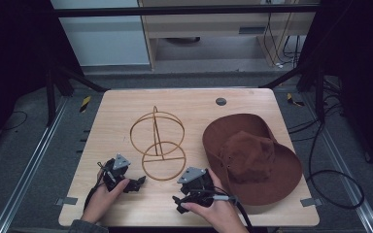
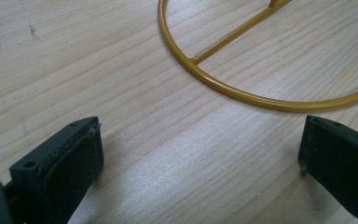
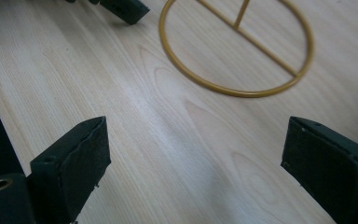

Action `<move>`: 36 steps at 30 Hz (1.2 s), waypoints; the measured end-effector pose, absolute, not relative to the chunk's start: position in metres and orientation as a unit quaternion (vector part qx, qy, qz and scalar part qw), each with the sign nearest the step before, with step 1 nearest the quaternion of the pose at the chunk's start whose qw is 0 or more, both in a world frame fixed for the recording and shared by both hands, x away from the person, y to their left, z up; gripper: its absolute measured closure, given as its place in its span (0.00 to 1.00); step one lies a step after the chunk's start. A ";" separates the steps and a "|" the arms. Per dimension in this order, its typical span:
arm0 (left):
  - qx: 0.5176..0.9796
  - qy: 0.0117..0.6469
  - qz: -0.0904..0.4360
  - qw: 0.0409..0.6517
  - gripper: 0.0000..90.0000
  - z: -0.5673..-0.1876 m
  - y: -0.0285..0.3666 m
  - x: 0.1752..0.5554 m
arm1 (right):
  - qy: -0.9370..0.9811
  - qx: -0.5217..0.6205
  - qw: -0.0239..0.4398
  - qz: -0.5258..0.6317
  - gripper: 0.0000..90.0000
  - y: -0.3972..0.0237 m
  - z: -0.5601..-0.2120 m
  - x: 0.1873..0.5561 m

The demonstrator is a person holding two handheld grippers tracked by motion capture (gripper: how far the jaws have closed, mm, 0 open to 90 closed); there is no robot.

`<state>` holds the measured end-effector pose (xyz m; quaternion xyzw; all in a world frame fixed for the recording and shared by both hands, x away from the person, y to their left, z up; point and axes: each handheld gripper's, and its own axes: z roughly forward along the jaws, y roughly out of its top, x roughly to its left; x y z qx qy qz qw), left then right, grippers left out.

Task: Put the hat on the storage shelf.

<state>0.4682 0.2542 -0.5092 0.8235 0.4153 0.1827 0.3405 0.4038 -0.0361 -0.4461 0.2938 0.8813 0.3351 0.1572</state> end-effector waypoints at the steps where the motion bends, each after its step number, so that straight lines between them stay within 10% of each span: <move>1: 0.823 0.416 0.183 0.341 0.00 -0.509 0.254 0.468 | 0.880 0.294 0.159 0.337 0.08 -0.039 -0.441 0.405; 36: 0.825 0.413 0.183 0.340 0.00 -0.509 0.253 0.468 | 0.834 0.427 0.185 0.296 0.11 -0.232 -0.362 0.475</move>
